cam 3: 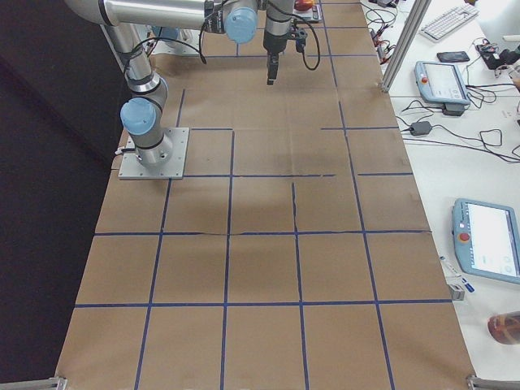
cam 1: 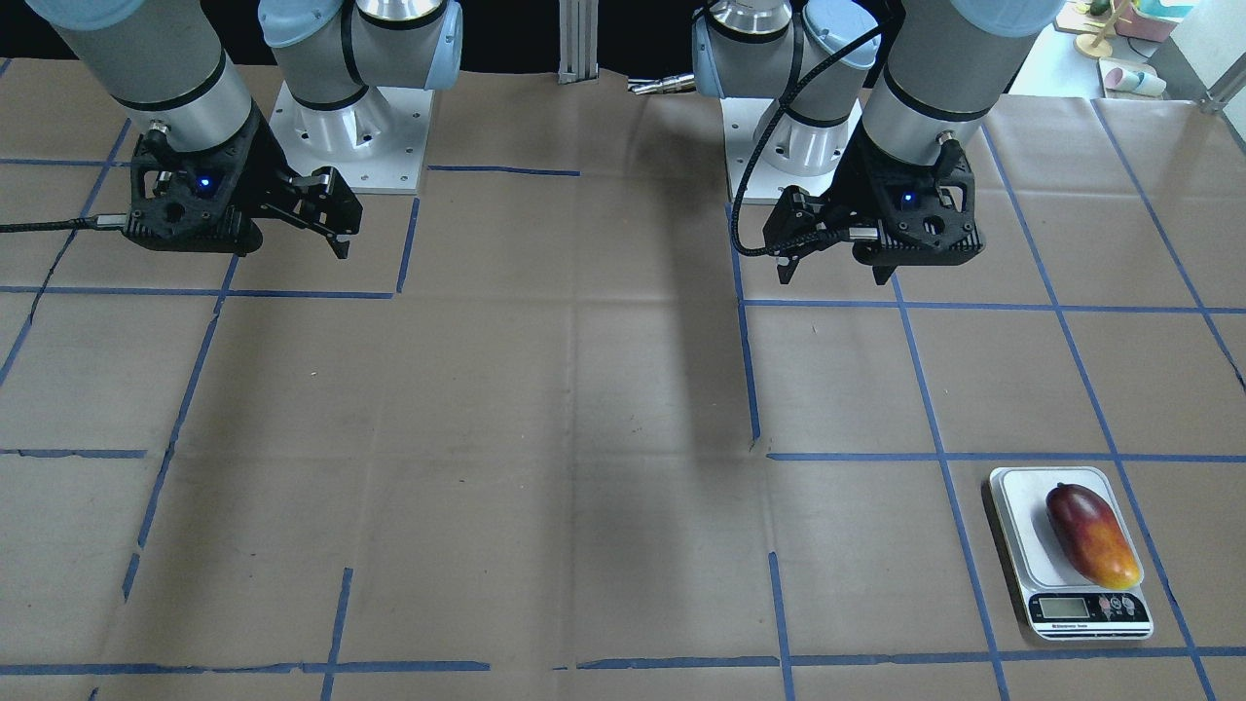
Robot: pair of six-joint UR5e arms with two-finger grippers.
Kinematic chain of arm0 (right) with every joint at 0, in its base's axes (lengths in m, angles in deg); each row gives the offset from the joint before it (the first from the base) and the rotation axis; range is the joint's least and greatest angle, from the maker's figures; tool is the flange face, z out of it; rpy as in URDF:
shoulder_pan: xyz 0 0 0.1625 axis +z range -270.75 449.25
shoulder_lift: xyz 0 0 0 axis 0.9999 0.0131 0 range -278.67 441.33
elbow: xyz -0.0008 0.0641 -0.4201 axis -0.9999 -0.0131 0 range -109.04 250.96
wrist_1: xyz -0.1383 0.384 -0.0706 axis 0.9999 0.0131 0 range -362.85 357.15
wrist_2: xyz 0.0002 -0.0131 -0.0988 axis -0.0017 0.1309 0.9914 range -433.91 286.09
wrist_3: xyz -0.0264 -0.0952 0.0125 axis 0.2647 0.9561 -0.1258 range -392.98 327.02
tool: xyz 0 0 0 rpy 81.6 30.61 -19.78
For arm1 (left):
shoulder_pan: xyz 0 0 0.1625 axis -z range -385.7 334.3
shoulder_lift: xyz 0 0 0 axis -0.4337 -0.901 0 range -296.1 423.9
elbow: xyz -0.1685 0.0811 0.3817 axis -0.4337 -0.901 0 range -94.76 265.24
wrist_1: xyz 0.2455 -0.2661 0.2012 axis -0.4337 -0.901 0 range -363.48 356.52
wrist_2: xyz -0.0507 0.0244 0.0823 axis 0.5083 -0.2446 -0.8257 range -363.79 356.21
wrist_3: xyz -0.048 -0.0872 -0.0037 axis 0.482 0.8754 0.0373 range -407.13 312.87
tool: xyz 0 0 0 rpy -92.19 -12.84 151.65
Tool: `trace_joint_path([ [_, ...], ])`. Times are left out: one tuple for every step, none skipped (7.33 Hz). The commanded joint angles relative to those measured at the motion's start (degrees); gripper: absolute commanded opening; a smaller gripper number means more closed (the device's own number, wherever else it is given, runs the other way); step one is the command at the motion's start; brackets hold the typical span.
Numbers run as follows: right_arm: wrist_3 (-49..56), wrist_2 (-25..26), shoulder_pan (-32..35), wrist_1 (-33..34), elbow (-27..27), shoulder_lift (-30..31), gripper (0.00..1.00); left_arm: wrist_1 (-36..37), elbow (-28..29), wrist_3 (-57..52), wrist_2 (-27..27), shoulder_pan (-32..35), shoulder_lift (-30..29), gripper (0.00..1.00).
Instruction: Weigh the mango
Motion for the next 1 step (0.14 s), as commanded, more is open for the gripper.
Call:
trace_joint_path([
  [0.0, 0.0, 0.0, 0.0, 0.0, 0.0, 1.0, -0.07, 0.17, 0.31, -0.04, 0.03, -0.02, 1.0],
])
